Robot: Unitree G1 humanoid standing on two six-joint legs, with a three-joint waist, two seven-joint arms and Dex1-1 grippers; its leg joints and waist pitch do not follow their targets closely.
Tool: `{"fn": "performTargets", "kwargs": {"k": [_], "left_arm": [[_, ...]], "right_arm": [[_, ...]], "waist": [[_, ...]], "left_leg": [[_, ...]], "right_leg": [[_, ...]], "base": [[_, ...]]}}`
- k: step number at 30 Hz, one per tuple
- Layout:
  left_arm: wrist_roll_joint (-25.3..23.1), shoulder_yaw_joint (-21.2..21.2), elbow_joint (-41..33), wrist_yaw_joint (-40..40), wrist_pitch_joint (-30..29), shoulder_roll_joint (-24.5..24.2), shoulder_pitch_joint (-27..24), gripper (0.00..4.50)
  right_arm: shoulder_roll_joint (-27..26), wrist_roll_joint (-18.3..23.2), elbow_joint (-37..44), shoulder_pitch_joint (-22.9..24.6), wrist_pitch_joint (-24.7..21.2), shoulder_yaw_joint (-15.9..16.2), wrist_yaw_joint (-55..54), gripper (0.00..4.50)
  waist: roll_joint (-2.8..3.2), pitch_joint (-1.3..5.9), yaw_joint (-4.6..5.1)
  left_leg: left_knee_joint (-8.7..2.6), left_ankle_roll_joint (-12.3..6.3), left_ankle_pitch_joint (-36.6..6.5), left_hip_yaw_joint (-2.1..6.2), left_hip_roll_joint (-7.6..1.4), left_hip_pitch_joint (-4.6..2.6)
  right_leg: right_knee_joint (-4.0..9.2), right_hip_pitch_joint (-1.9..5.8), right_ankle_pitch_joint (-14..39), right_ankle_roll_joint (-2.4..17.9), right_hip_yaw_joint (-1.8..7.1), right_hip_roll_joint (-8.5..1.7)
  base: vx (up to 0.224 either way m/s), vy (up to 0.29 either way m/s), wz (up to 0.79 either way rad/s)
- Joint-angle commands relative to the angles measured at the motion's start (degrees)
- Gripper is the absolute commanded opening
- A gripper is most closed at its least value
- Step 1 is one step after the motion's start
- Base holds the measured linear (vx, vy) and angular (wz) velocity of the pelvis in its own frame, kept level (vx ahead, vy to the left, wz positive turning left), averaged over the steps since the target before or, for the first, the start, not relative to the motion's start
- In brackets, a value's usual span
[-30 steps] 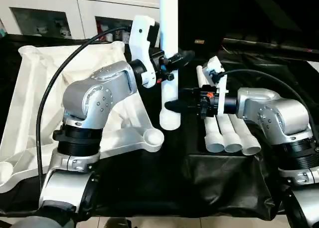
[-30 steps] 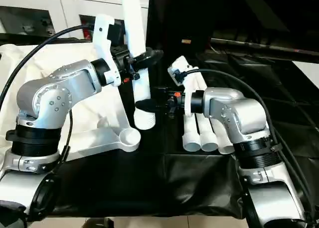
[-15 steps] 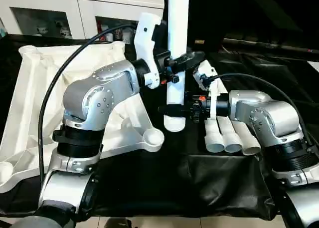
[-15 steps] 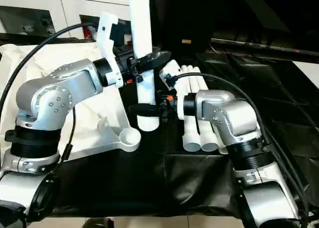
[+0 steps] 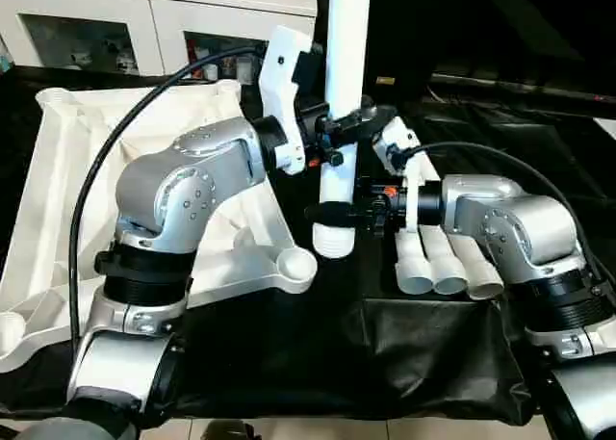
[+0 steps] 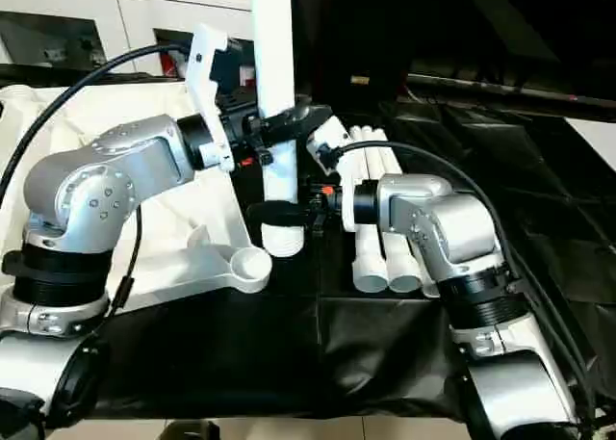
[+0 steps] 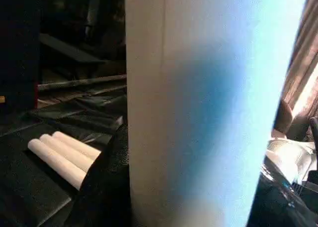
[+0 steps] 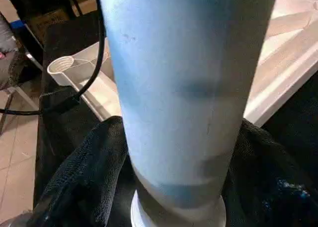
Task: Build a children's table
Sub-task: Pick table leg
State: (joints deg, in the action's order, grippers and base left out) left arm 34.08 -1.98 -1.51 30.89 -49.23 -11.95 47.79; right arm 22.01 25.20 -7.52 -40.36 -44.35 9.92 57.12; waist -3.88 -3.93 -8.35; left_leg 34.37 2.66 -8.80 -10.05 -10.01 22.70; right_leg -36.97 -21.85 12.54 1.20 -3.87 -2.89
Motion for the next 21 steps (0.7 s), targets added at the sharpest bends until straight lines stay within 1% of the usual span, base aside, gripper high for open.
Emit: {"fn": "performTargets", "kwargs": {"k": [1,4,6,8,11,14,16,19,21], "left_arm": [[0.1,-0.6,-1.6,0.5,-0.9,0.2,0.0,1.82],[0.6,-0.5,-1.9,0.6,-1.2,0.2,0.0,1.82],[0.7,-0.6,-2.0,0.7,-1.3,0.1,-0.1,1.82],[0.9,-0.6,-2.2,0.9,-1.5,0.0,-0.1,1.82],[1.0,-0.6,-2.3,1.1,-1.6,-0.1,-0.2,1.82],[1.1,-0.4,-2.4,1.1,-1.9,0.0,-0.2,1.82],[1.3,-0.2,-2.5,1.0,-2.1,0.1,-0.2,1.82],[1.6,0.1,-2.5,0.8,-2.4,0.4,-0.2,1.82],[1.8,0.2,-2.6,0.7,-2.5,0.5,-0.2,1.82]], "right_arm": [[1.0,0.3,1.2,0.5,0.8,-0.1,0.6,3.16],[0.8,0.0,1.0,0.7,1.0,0.2,0.6,3.16],[0.7,0.0,1.0,0.7,0.9,0.2,0.6,2.89],[0.6,-0.3,0.9,0.8,1.0,0.4,0.7,2.82],[0.5,-0.3,0.9,0.8,1.0,0.4,0.7,2.42],[0.4,-0.4,0.8,0.8,1.1,0.3,0.6,2.33],[0.3,-0.3,0.6,0.8,1.1,0.3,0.6,2.05],[0.1,-0.4,0.4,0.8,1.2,0.2,0.4,1.96],[0.0,-0.4,0.2,0.9,1.3,0.1,0.3,1.93]], "waist": [[0.34,4.36,-0.05],[0.29,4.4,-0.05],[0.33,4.4,-0.07],[0.33,4.39,-0.07],[0.33,4.37,-0.07],[0.37,4.36,-0.08],[0.37,4.36,-0.09],[0.32,4.4,-0.07],[0.44,4.41,-0.09]], "left_leg": [[-3.58,1.94,-8.1,1.32,-3.55,-1.68],[-3.56,1.79,-7.6,1.34,-3.54,-1.65],[-3.52,1.74,-7.7,1.31,-3.51,-1.63],[-3.52,1.73,-7.7,1.3,-3.51,-1.67],[-3.55,1.75,-7.8,1.32,-3.54,-1.69],[-3.54,1.82,-8.0,1.32,-3.52,-1.67],[-3.55,1.86,-8.1,1.31,-3.54,-1.69],[-3.55,1.83,-7.8,1.34,-3.55,-1.71],[-3.52,1.8,-7.8,1.33,-3.51,-1.66]], "right_leg": [[4.6,2.62,5.8,9.1,3.26,-5.97],[4.47,2.62,5.0,9.2,3.23,-5.92],[4.53,2.66,5.2,9.3,3.26,-5.98],[4.55,2.62,5.2,9.3,3.25,-5.95],[4.52,2.6,5.3,9.3,3.24,-5.95],[4.59,2.61,5.6,9.3,3.25,-5.96],[4.59,2.61,5.8,9.3,3.24,-5.99],[4.53,2.59,5.2,9.4,3.22,-5.93],[4.51,2.58,4.8,9.5,3.25,-5.94]], "base": [[0.0,0.0,0.0],[0.0,0.0,0.0],[0.0,0.0,0.0],[0.0,0.0,0.0],[0.0,0.0,0.0],[0.0,0.0,0.0],[0.0,0.0,0.0],[0.0,0.0,0.0],[0.0,0.0,0.0]]}}
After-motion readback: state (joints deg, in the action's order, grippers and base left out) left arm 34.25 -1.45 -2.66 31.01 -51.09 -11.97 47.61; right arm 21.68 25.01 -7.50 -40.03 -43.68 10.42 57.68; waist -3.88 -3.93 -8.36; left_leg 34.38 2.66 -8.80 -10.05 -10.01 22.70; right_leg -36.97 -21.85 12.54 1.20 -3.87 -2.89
